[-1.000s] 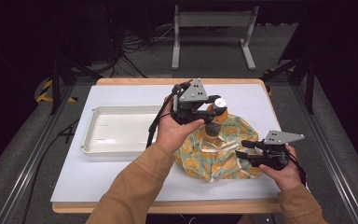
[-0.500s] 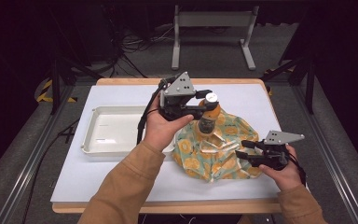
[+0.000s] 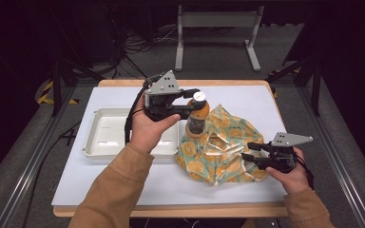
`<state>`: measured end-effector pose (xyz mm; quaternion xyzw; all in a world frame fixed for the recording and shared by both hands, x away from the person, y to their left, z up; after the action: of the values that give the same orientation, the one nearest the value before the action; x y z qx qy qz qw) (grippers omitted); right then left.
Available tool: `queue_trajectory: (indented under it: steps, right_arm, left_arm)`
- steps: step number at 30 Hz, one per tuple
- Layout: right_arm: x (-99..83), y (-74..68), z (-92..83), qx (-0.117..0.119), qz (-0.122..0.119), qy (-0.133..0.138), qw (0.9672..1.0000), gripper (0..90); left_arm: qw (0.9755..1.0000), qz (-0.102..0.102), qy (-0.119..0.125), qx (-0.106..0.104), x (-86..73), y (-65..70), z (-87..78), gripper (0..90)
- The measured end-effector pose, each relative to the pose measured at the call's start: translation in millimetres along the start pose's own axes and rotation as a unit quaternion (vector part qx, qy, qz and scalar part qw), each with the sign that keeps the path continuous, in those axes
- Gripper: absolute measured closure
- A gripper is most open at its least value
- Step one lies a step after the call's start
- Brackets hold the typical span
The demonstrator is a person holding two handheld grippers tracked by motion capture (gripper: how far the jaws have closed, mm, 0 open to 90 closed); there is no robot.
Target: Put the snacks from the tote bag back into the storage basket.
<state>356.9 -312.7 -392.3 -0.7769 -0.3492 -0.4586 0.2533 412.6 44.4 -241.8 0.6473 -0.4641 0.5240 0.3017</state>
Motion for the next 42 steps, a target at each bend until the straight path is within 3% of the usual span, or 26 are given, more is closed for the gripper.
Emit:
queue_trajectory:
  steps: [21,25,42]
  right_arm:
    - [1.0,-1.6,-1.1,0.002,-0.003,0.001,1.0000,44.7]
    - [1.2,-2.8,-0.2,0.006,-0.003,0.000,1.0000,44.6]
    - [2.3,-3.9,-1.9,0.004,-0.007,0.011,0.9999,45.1]
  left_arm:
    - [0.9991,-0.022,-0.003,0.036,-17.3,-28.0,-44.3,58.5]
    - [0.9987,-0.034,-0.004,0.039,-20.8,-31.7,-49.0,58.4]
    - [0.9975,-0.047,-0.024,0.046,-48.3,-42.9,-56.3,58.4]
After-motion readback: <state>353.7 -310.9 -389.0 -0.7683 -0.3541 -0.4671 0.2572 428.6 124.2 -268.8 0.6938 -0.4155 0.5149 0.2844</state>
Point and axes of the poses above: each handheld gripper's, and its own axes: z roughly forward along the jaws, x roughly out of its top, y roughly to its right, the point moved 1 cm from there along z, roughly forward along the jaws, and after that the axes turned 3 degrees about y, right-handed, at the moved point
